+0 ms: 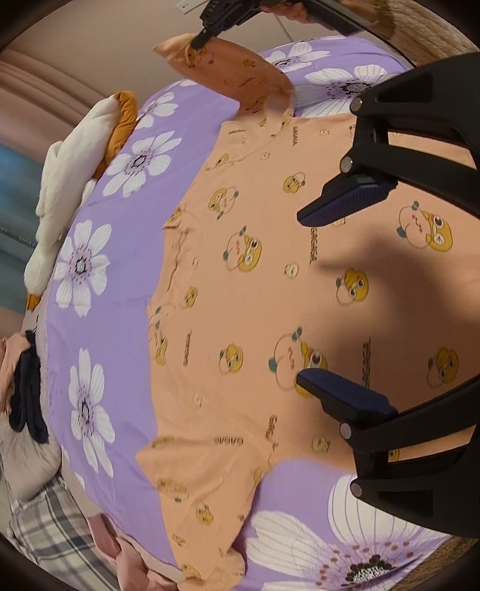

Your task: Fold small clothes

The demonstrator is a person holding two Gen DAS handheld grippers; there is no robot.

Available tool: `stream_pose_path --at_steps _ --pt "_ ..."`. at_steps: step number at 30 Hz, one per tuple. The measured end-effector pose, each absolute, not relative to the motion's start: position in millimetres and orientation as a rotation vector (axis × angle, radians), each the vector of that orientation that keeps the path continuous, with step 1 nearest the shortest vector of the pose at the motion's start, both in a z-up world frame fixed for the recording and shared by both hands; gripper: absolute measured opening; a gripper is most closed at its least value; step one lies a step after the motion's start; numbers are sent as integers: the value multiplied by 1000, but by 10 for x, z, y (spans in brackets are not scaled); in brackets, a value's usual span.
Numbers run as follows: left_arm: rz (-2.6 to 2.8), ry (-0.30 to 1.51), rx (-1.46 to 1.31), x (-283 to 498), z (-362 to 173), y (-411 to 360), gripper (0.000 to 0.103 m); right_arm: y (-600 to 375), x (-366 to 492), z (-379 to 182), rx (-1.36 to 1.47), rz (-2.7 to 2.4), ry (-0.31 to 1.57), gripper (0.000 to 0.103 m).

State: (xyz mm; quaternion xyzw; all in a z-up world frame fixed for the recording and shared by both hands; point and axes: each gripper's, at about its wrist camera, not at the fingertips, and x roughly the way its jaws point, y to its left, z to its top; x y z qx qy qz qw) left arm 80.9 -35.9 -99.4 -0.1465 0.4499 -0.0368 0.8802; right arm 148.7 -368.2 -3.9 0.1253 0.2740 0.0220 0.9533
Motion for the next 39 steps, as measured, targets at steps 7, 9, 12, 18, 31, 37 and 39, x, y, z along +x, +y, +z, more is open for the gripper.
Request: stream_pose_path --at_steps 7,9,12,18,31,37,39 --pt "-53 909 -339 742 -932 -245 79 -2974 1637 -434 162 246 756 7" --pt "-47 907 -336 723 -922 -236 79 -2840 1644 -520 140 271 794 7" --pt "-38 908 -334 706 -916 -226 79 -2619 1630 -667 123 332 855 7" --pt "-18 913 -317 676 -926 -220 79 -2246 1604 -993 69 398 979 7" --pt "-12 927 -299 675 -957 -230 79 -2101 1545 -1165 56 458 1087 37" --pt "-22 938 -290 692 -987 -256 79 -2229 1350 -782 58 497 955 56" --pt "-25 941 -287 698 -994 -267 79 -2347 1333 -698 78 472 920 61"
